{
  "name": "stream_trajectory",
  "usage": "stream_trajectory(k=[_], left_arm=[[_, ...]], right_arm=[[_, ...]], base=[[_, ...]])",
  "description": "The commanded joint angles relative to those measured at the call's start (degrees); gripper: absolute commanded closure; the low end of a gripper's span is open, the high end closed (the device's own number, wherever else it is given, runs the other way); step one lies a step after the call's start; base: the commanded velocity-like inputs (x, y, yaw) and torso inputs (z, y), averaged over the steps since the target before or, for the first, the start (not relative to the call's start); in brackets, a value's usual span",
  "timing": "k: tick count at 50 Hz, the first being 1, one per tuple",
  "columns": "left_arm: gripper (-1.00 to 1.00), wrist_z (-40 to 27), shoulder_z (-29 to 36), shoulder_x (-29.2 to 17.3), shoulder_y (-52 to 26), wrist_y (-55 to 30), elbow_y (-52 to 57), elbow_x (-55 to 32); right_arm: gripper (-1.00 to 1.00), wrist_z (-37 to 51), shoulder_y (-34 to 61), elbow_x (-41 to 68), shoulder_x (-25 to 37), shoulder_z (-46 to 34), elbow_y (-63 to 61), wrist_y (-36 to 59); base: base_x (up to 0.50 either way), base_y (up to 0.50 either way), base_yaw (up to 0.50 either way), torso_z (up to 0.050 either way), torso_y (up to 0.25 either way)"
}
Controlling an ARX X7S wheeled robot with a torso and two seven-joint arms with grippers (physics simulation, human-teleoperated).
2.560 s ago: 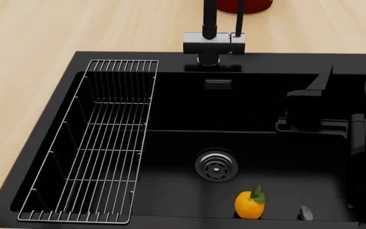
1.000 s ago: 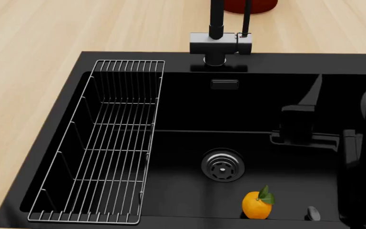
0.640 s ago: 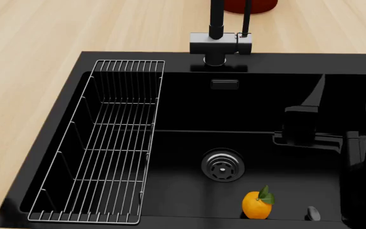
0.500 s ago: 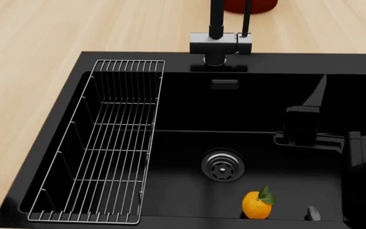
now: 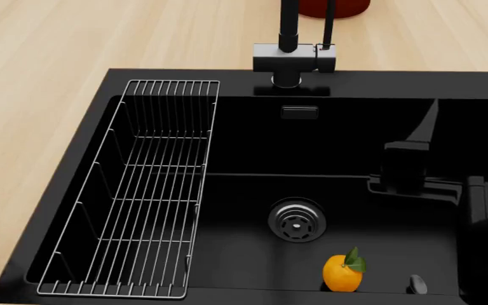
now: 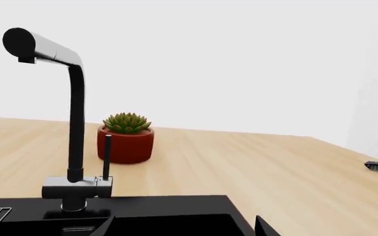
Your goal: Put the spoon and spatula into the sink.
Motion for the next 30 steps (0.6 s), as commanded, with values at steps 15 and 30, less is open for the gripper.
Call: stream_trajectory(k=[15,30], left_arm=[[1.0,-2.64,2.1,-1.21,-18.12,-4.5,15.96,4.54],[1.0,8.11,7.01,1.65,-24.64,-11.38,21.06,0.68]], right_arm=[[-1.0,-0.53,-1.52,-0.68,0.14,0.39,0.19,-1.52],[-1.0,-0.65,-1.6,-0.67,0.19,0.46,0.23,-1.88]], base=[[0.0,0.0,0.0,0.0,0.0],[0.0,0.0,0.0,0.0,0.0]])
